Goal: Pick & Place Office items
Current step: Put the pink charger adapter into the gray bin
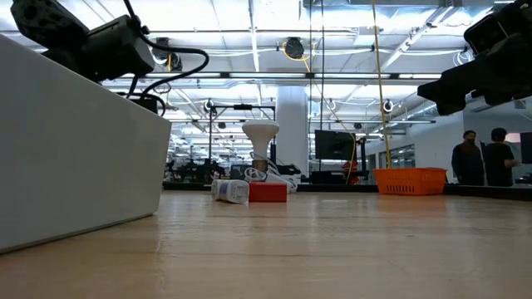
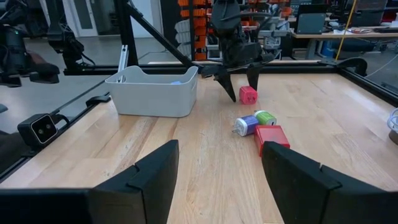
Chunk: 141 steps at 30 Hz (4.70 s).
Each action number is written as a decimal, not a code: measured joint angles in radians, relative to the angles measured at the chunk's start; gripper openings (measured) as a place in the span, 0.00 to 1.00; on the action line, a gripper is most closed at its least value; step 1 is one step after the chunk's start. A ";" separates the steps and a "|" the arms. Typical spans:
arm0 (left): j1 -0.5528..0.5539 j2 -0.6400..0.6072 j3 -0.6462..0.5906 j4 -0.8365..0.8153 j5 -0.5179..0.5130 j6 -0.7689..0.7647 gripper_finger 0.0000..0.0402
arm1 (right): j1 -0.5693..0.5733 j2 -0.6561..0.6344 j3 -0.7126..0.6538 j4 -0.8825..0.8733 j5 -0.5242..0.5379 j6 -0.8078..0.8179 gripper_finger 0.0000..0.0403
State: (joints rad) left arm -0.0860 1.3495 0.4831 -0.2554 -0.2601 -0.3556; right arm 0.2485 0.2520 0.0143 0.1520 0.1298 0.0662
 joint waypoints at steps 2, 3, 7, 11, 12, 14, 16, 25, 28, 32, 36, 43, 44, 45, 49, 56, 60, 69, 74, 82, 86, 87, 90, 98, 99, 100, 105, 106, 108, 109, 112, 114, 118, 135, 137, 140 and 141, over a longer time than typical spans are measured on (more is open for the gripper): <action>0.000 0.000 0.000 0.002 -0.002 0.027 0.67 | 0.000 0.000 0.000 0.000 0.000 0.000 0.55; 0.000 0.000 0.000 0.002 -0.002 0.040 0.67 | 0.000 0.000 0.000 0.000 0.000 0.000 0.55; 0.000 0.000 0.000 0.002 -0.002 0.061 0.67 | 0.000 0.000 0.000 0.000 0.000 0.000 0.55; 0.000 0.000 0.000 0.002 -0.002 0.064 0.67 | 0.000 0.000 0.000 0.000 0.000 0.000 0.55; 0.000 0.000 0.000 0.002 -0.002 0.064 0.67 | 0.000 0.000 0.000 0.000 0.000 0.000 0.55; 0.000 0.000 0.000 0.006 -0.002 0.057 0.67 | 0.000 0.000 0.000 0.000 0.000 0.000 0.55; 0.000 0.001 -0.001 0.014 -0.002 0.048 0.67 | 0.000 0.000 0.000 0.000 0.000 0.000 0.55; 0.001 0.002 -0.002 0.028 -0.001 0.039 0.67 | 0.000 0.000 0.000 0.000 0.000 0.000 0.55; 0.001 0.002 -0.002 0.028 -0.001 0.039 0.65 | 0.000 0.000 0.000 0.000 0.000 0.000 0.55; 0.001 0.002 -0.002 0.028 -0.001 0.031 0.58 | 0.000 0.000 0.000 0.000 0.000 0.000 0.55; 0.001 0.002 -0.002 0.028 -0.001 0.025 0.49 | 0.000 0.000 0.000 0.000 0.000 0.000 0.55; 0.001 0.001 -0.002 0.029 -0.002 0.025 0.40 | 0.000 0.000 0.000 0.000 0.000 0.000 0.55; 0.001 0.001 -0.002 0.029 -0.003 0.025 0.40 | 0.000 0.000 0.000 0.000 0.000 0.000 0.55; 0.001 0.001 -0.002 0.029 -0.007 0.024 0.40 | 0.000 0.000 0.000 0.000 0.000 0.000 0.55; 0.001 0.001 -0.002 0.030 -0.029 -0.021 0.47 | 0.000 0.000 0.000 0.000 0.000 0.000 0.55; 0.001 0.001 -0.001 0.059 -0.029 -0.023 0.50 | 0.000 0.000 0.000 0.000 0.000 0.000 0.55; 0.001 0.000 -0.001 0.102 -0.030 -0.019 0.44 | 0.000 0.000 0.000 0.000 0.000 0.000 0.55; 0.001 0.000 -0.002 0.103 -0.030 -0.022 0.40 | 0.000 0.000 0.000 0.000 0.000 0.000 0.55; 0.001 0.000 -0.002 0.101 -0.030 -0.027 0.46 | 0.000 0.000 0.000 0.000 0.000 0.000 0.55; 0.000 0.000 -0.003 0.104 -0.036 -0.075 0.36 | 0.000 0.000 0.000 0.000 0.000 0.000 0.55; 0.001 0.000 -0.003 0.134 -0.065 -0.096 0.36 | 0.000 0.000 0.000 0.000 0.000 0.000 0.55; 0.001 -0.003 -0.003 0.147 -0.064 -0.099 0.36 | 0.000 0.000 0.000 0.000 0.000 0.000 0.55; 0.000 -0.009 -0.003 0.185 -0.064 -0.099 0.36 | 0.000 0.000 0.000 0.000 0.000 0.000 0.55; -0.015 -0.032 0.011 0.224 -0.055 -0.095 0.37 | 0.000 0.000 0.000 0.000 0.000 0.000 0.55; -0.019 -0.038 0.019 0.230 -0.054 -0.094 0.37 | 0.000 0.000 0.000 0.000 0.000 0.000 0.55; -0.024 -0.047 0.025 0.228 -0.054 -0.094 0.37 | 0.000 0.000 0.000 0.000 0.000 0.000 0.55; -0.068 -0.133 0.072 0.225 -0.053 -0.051 0.38 | 0.000 0.000 0.000 0.000 0.000 0.000 0.55; -0.082 -0.151 0.084 0.224 -0.052 -0.041 0.38 | 0.000 0.000 0.000 0.000 0.000 0.000 0.55; -0.113 -0.180 0.104 0.221 -0.052 -0.032 0.38 | 0.000 0.000 0.000 0.000 0.000 0.000 0.55; -0.129 -0.194 0.117 0.220 -0.052 -0.032 0.37 | 0.000 0.000 0.000 0.000 0.000 0.000 0.55; -0.187 -0.233 0.150 0.224 -0.052 -0.032 0.37 | 0.000 0.000 0.000 0.000 0.000 0.000 0.55; -0.231 -0.249 0.172 0.224 -0.054 -0.037 0.37 | 0.000 0.000 0.000 0.000 0.000 0.000 0.55; -0.322 -0.254 0.202 0.220 -0.060 -0.046 0.38 | 0.000 0.000 0.000 0.000 0.000 0.000 0.55; -0.606 -0.142 0.216 0.221 -0.246 -0.217 0.37 | 0.000 0.000 0.000 0.000 0.000 0.000 0.55; -0.612 -0.108 0.216 0.223 -0.247 -0.241 0.37 | 0.000 0.000 0.000 0.000 0.000 0.000 0.55; -0.615 -0.064 0.216 0.222 -0.244 -0.259 0.38 | 0.000 0.000 0.000 0.000 0.000 0.000 0.55; -0.616 -0.051 0.216 0.222 -0.242 -0.259 0.38 | 0.000 0.000 0.000 0.000 0.000 0.000 0.55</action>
State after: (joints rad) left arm -0.7021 1.2988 0.6991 -0.0330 -0.5019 -0.6151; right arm 0.2485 0.2520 0.0143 0.1520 0.1295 0.0658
